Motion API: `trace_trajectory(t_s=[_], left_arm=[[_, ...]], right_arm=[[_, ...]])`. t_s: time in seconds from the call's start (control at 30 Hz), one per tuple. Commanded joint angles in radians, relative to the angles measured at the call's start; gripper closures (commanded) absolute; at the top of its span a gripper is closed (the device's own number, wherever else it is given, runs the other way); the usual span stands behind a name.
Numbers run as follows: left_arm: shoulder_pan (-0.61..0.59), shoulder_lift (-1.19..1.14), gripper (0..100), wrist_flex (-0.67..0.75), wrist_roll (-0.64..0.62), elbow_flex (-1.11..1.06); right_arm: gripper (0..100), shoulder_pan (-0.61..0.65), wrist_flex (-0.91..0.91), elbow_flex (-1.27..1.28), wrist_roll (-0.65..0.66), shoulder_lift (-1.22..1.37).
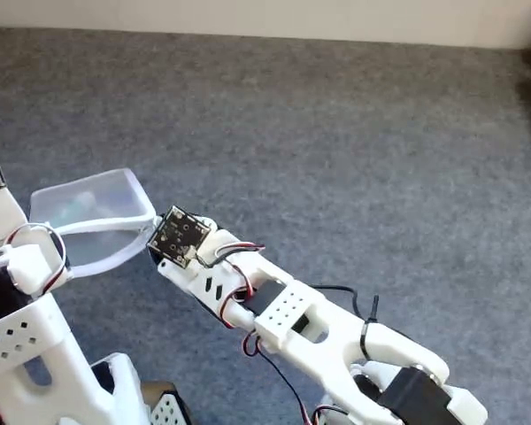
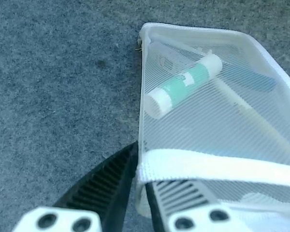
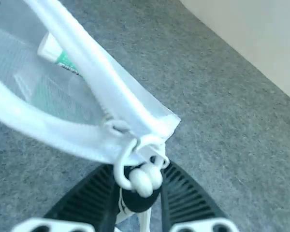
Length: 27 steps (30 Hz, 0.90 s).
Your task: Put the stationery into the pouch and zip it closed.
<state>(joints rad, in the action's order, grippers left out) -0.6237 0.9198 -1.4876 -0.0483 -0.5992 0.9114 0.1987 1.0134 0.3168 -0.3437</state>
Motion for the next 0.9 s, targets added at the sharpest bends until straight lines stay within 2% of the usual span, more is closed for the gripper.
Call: trace_trajectory(t_s=[0.0, 0.13, 0.6, 0.87], left_arm=[[-0.002, 0.001, 99, 0.025, 0.003, 0.008], [-0.001, -0.001, 99, 0.025, 0.003, 0.008], [0.036, 0.004, 99, 0.026, 0.003, -0.007], [0.036, 0.004, 99, 0.026, 0.003, -0.007]], right_arm=[[91.9, -0.001, -0.044, -0.025, -0.006, -0.142], [86.5, 0.002, -0.102, 0.01, -0.006, -0.193], [86.7, 0.002, -0.113, 0.053, -0.006, -0.2], [91.0, 0.001, -0.113, 0.062, -0.002, -0.202]])
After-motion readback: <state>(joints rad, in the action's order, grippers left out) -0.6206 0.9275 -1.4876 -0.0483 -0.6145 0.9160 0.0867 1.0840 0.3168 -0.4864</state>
